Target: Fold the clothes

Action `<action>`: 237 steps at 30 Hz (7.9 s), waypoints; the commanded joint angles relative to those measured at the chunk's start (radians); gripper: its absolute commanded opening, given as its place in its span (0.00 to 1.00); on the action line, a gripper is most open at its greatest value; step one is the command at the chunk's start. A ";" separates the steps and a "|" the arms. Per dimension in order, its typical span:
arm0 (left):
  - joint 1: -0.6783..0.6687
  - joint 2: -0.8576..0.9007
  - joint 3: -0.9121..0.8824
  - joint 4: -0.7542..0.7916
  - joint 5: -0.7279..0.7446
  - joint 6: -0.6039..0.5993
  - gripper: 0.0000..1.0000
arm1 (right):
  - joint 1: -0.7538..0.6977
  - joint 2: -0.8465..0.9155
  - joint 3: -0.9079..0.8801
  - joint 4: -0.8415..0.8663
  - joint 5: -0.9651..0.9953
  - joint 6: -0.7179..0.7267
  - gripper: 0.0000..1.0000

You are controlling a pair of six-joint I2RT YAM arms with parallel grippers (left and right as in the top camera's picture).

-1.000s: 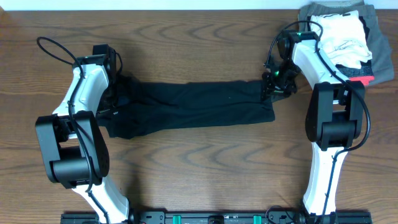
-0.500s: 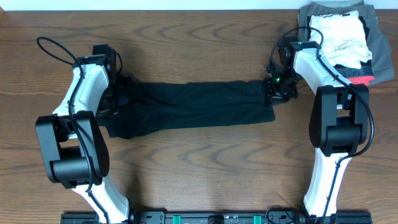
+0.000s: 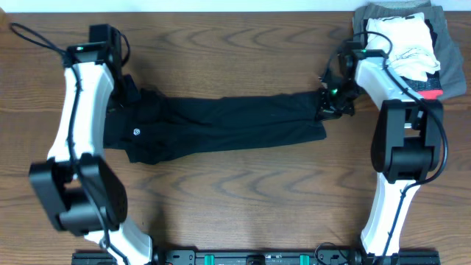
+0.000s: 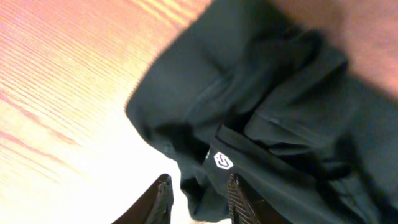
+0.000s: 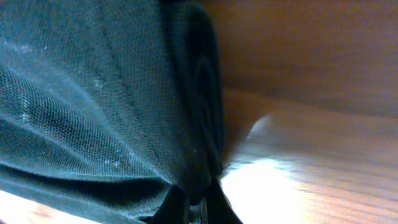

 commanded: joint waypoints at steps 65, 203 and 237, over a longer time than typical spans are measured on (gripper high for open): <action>0.040 -0.204 0.014 0.005 -0.011 -0.001 0.43 | 0.575 -0.154 0.184 0.151 0.001 0.024 0.31; 0.304 0.082 -0.105 0.182 0.635 0.544 0.06 | 0.406 -0.119 0.040 0.167 0.098 0.091 0.01; 0.089 -0.078 -0.103 0.242 0.523 0.451 0.06 | 0.343 -0.122 -0.148 0.394 -0.198 0.146 0.01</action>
